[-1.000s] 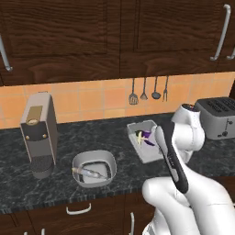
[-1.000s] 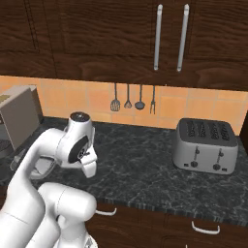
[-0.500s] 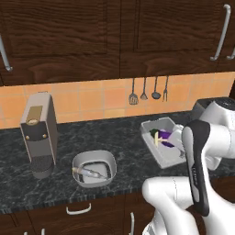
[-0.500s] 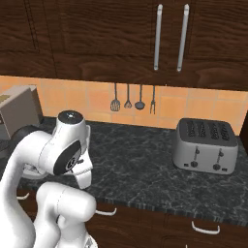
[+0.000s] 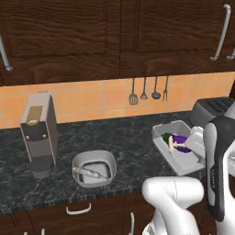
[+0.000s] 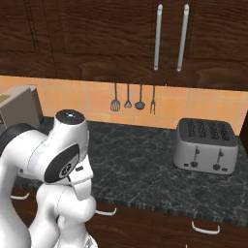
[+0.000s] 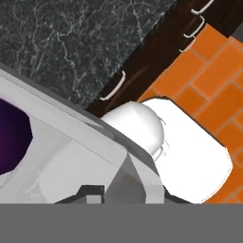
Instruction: Take the meat container that has the fish and place it on the second highest rack of the freezer. Then take the vegetable container that has the mushroom and eggplant and place it on the highest rack of the freezer.
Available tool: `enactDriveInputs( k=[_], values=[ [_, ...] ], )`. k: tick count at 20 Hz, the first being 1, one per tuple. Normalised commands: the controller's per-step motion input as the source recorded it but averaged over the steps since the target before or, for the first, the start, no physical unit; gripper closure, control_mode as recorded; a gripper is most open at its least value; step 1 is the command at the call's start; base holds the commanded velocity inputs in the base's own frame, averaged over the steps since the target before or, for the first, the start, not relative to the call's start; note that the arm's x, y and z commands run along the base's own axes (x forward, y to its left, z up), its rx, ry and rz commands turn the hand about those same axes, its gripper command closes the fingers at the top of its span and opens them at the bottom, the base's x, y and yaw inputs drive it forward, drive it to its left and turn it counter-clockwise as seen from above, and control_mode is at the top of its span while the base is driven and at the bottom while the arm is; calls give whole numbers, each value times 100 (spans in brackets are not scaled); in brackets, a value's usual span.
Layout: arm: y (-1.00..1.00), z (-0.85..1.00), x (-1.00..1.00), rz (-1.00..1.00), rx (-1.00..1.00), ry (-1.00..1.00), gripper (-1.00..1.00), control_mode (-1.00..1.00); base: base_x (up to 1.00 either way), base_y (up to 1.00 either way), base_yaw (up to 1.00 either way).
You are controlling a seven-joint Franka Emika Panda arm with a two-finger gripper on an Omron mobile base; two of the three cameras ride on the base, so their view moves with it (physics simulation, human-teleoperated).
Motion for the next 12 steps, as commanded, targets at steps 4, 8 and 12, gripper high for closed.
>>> enactDriveInputs(
  k=[4, 8, 12],
  values=[
    [0, 0, -1, -1, 3, -1, 100, -100, 0, 0, 0],
    [0, 0, 0, 0, 0, 0, 100, 100, -36, 0, 0],
    [0, 0, 0, 0, 0, 0, 100, 100, -60, -1, -28]
  ],
)
